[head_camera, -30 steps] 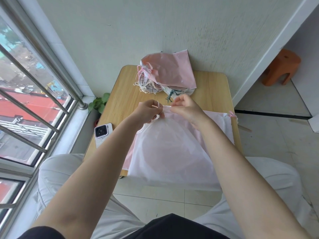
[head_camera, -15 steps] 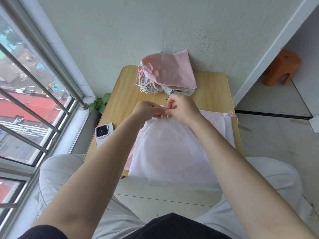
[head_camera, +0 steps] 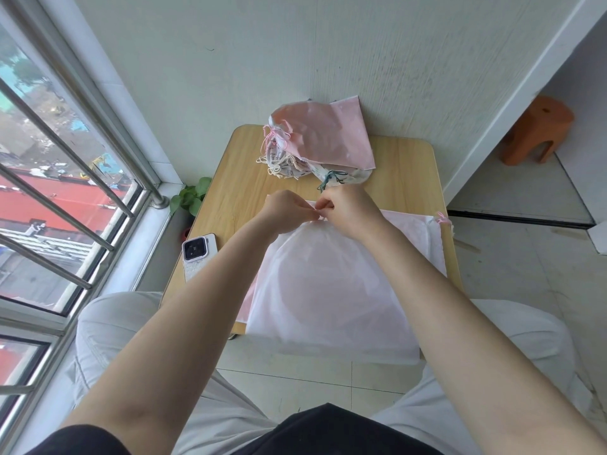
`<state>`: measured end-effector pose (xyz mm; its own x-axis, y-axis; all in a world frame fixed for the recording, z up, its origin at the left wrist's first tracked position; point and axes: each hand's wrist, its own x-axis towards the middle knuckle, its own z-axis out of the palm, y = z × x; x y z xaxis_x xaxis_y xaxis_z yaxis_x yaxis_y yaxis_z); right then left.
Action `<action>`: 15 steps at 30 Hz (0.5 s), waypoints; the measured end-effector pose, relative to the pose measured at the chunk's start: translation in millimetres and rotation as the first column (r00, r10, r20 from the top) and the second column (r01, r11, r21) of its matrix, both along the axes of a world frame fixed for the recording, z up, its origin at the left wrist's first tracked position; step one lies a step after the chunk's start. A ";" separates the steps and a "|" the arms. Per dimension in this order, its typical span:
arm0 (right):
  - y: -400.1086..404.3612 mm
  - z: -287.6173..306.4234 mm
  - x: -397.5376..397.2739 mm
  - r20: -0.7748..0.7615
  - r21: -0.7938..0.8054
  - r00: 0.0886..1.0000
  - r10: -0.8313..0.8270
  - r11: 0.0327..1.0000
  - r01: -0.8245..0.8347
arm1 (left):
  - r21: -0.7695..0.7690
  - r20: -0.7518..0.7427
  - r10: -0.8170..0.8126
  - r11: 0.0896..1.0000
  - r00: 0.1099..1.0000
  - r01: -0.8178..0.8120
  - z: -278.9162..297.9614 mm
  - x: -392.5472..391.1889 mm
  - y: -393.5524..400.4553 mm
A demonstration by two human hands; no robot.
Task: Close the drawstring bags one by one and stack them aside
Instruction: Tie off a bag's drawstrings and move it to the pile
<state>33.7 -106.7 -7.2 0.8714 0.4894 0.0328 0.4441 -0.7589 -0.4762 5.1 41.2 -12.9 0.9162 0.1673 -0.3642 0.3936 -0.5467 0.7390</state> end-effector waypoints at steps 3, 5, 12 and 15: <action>2.2 2.2 1.3 0.034 -0.174 0.996 0.078 0.982 -0.070 | 0.055 0.012 -0.033 0.998 0.999 0.032 -4.4 2.4 0.3; 3.2 3.7 2.8 0.036 -0.239 0.994 0.099 0.967 -0.088 | 0.104 0.032 -0.084 0.991 0.996 0.081 -5.7 2.7 0.4; -4.4 4.2 12.4 -0.339 -0.045 0.940 0.038 0.997 -0.057 | 0.396 0.041 -0.246 0.894 0.968 0.210 -5.4 -0.7 -2.8; -9.1 0.3 13.4 -0.627 0.161 0.778 0.026 0.982 0.097 | 0.473 0.131 -0.253 0.866 0.958 0.164 -11.3 -4.5 -4.2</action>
